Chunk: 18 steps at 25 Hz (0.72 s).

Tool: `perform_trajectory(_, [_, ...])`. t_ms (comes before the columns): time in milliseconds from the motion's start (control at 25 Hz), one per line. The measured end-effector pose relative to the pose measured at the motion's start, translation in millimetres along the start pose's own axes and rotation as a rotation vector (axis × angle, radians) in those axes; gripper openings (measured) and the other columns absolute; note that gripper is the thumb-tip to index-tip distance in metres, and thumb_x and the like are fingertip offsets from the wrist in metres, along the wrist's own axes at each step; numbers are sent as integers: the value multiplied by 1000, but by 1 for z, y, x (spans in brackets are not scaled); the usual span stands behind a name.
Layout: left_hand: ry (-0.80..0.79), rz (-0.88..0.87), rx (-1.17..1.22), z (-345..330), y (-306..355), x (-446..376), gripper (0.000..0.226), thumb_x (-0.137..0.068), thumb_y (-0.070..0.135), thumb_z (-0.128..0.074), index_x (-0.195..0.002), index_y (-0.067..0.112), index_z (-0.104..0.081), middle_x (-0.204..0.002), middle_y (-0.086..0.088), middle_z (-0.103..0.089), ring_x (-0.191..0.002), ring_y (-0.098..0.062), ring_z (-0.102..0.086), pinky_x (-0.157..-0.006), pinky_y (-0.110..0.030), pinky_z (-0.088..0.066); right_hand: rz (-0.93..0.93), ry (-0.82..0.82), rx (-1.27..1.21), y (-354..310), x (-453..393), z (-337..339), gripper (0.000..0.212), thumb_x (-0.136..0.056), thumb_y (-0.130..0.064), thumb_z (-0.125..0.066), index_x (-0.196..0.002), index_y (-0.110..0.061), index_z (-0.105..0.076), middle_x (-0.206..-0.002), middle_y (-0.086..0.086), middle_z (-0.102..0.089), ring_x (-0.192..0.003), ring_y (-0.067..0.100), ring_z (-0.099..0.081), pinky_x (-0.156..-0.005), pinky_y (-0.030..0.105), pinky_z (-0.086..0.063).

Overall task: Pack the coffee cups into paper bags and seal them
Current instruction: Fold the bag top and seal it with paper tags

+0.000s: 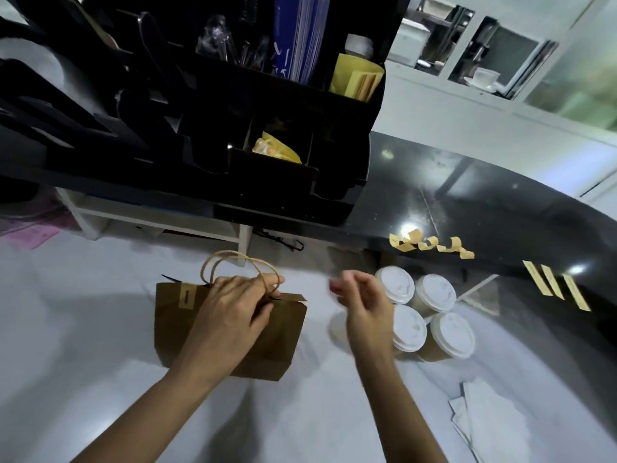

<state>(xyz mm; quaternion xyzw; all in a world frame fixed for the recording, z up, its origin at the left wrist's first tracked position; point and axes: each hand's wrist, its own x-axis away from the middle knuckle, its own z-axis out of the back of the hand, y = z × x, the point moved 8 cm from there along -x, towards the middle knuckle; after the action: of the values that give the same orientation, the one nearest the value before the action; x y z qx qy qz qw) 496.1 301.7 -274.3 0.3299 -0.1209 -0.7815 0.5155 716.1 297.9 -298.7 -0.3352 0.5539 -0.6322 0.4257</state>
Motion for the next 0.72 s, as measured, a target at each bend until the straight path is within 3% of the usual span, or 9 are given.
perform_trajectory(80, [6, 4, 25, -1, -2, 0, 46, -80, 12, -81, -122, 23, -65, -105, 7, -71, -105, -10, -54, -95, -30, -41, -352, 190, -245, 25, -27, 33, 41, -104, -44, -52, -106, -6, -68, -94, 13, -76, -84, 22, -74, -73, 33, -57])
perform_trajectory(200, [11, -3, 46, -2, -2, -1, 45, -79, 8, -82, -119, 20, -67, -103, 9, -70, -102, -6, -49, -93, -25, -37, -669, 246, -548, 45, -54, 62, 52, -102, -53, -45, -113, -5, -63, -105, 14, -73, -93, 28, -72, -76, 39, -56])
perform_trajectory(280, [13, -3, 45, -2, -2, -1, 45, -77, 7, -83, -118, 20, -68, -101, 9, -70, -101, -6, -49, -92, -26, -35, -715, 192, -594, 47, -67, 68, 50, -98, -54, -52, -113, -8, -64, -108, 11, -72, -99, 27, -72, -78, 41, -56])
perform_trajectory(400, [4, 14, 48, -3, -3, -1, 43, -79, 8, -81, -118, 21, -68, -102, 9, -70, -102, -6, -51, -94, -26, -36, -727, 98, -513, 43, -80, 64, 34, -93, -40, -64, -108, -10, -68, -101, 7, -76, -97, 24, -74, -81, 39, -58])
perform_trajectory(600, [0, 25, 51, -3, -4, 1, 37, -82, 12, -79, -116, 23, -68, -102, 10, -70, -101, -6, -52, -92, -30, -43, -765, 76, -420, 37, -85, 63, 14, -91, -21, -57, -97, -12, -66, -82, 1, -76, -84, 18, -73, -72, 35, -55])
perform_trajectory(720, [9, 24, 50, -3, -4, 3, 39, -81, 12, -80, -116, 24, -67, -101, 10, -69, -99, -4, -49, -90, -30, -42, -762, 68, -395, 33, -89, 64, 15, -91, -27, -61, -95, -14, -67, -84, 1, -76, -85, 17, -73, -73, 34, -55])
